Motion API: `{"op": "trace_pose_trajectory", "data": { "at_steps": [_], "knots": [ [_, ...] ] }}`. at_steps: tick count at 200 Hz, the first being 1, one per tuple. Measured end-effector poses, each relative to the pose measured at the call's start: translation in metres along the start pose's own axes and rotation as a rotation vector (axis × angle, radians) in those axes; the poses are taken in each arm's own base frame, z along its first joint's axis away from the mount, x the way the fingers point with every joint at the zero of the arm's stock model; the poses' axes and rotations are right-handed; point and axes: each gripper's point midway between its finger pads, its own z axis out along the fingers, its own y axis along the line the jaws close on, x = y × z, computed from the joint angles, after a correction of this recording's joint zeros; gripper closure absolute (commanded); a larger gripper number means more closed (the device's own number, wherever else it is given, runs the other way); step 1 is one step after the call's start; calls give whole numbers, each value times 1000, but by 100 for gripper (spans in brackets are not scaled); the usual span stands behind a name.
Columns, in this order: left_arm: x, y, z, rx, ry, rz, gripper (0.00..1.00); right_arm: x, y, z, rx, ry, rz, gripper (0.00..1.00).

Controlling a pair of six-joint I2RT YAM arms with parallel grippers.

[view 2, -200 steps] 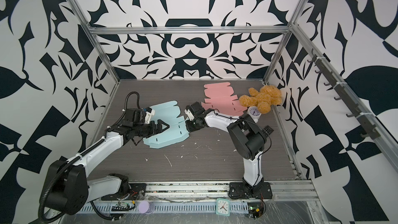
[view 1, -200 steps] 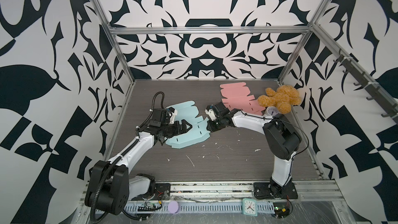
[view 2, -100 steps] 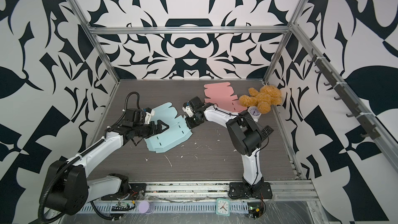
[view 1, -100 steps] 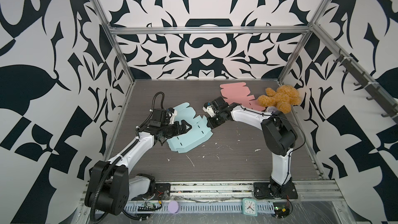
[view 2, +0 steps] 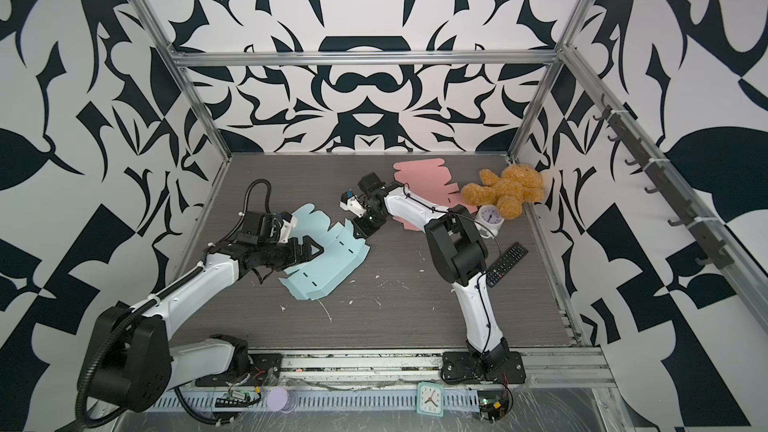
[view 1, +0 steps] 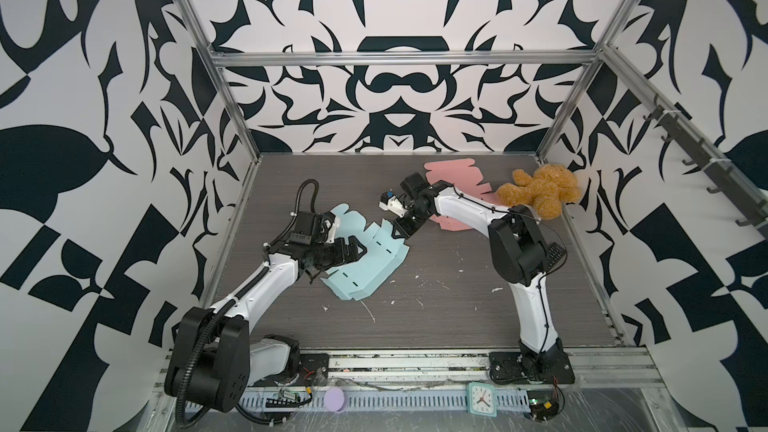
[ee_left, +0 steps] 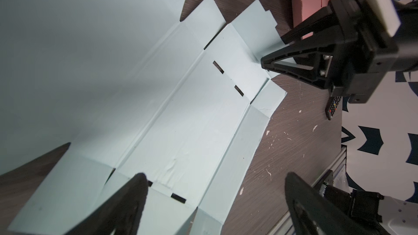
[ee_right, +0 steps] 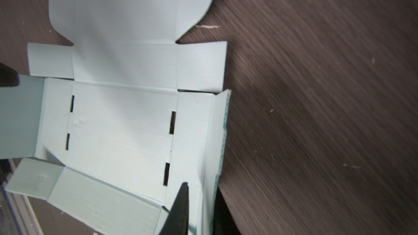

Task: Fold the paper box

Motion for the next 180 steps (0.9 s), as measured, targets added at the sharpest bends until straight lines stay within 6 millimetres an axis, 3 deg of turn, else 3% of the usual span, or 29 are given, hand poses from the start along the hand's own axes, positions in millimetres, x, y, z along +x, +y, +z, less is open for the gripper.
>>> {"op": "trace_pose_trajectory", "data": {
  "at_steps": [30,50,108,142,180],
  "knots": [
    [0,1,0,-6,-2,2,3,1,-5,-3,26,0,18,48],
    [0,2,0,-9,-2,1,3,0,-6,-15,66,-22,45,33],
    [9,16,6,-55,24,-21,2,-7,19,-100,152,-230,159,21],
    [19,24,6,-79,31,-32,1,19,31,-122,156,-274,253,17],
    [17,27,4,-99,16,-35,0,67,44,-111,133,-243,368,15]
  ]
}}
